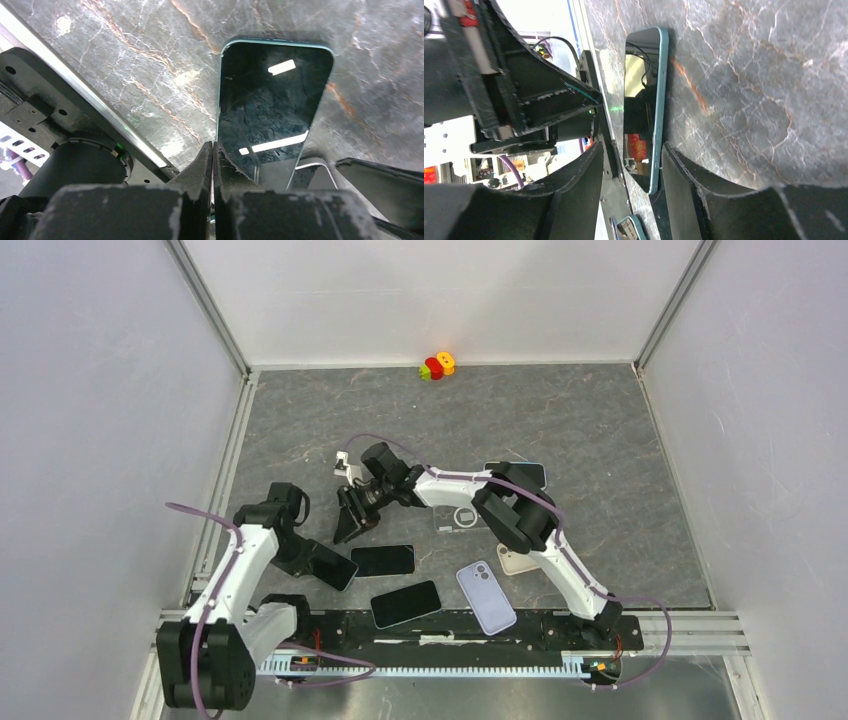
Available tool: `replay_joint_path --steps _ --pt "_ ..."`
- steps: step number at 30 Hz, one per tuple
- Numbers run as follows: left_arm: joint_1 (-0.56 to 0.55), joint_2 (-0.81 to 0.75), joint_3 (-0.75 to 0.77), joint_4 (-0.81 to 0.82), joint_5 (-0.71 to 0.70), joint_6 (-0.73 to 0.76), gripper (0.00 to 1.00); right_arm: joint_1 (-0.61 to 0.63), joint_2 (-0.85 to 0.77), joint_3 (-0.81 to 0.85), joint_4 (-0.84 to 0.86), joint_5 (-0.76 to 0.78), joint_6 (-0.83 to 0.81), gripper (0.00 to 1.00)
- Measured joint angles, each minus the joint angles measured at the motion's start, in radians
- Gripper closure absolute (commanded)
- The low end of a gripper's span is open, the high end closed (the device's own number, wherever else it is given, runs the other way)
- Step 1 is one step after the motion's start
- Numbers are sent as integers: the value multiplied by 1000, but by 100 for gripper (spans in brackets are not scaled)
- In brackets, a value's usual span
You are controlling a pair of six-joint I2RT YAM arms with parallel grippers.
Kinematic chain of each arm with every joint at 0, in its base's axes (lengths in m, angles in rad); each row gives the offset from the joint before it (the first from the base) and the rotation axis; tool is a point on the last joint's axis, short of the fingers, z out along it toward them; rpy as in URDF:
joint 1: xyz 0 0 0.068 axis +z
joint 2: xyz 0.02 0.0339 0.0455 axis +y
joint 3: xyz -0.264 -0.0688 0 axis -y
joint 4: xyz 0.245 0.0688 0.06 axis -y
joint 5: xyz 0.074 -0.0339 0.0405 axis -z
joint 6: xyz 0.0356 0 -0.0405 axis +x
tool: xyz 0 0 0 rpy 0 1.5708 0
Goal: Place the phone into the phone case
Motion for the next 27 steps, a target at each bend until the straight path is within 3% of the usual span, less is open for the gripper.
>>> replay_joint_path --steps 8,17,23,25,27 --pt "22 119 -40 40 38 -27 98 6 61 89 -60 9 2 51" --pt "22 146 -96 108 40 -63 98 24 120 188 -221 27 -67 56" --pt "22 85 -118 121 30 -74 98 55 154 221 -219 -35 -60 59" --pt "23 56 -130 121 25 -77 98 63 166 224 -193 -55 -36 66" --pt "22 31 -139 121 23 -80 98 69 179 224 -159 -72 -5 82"
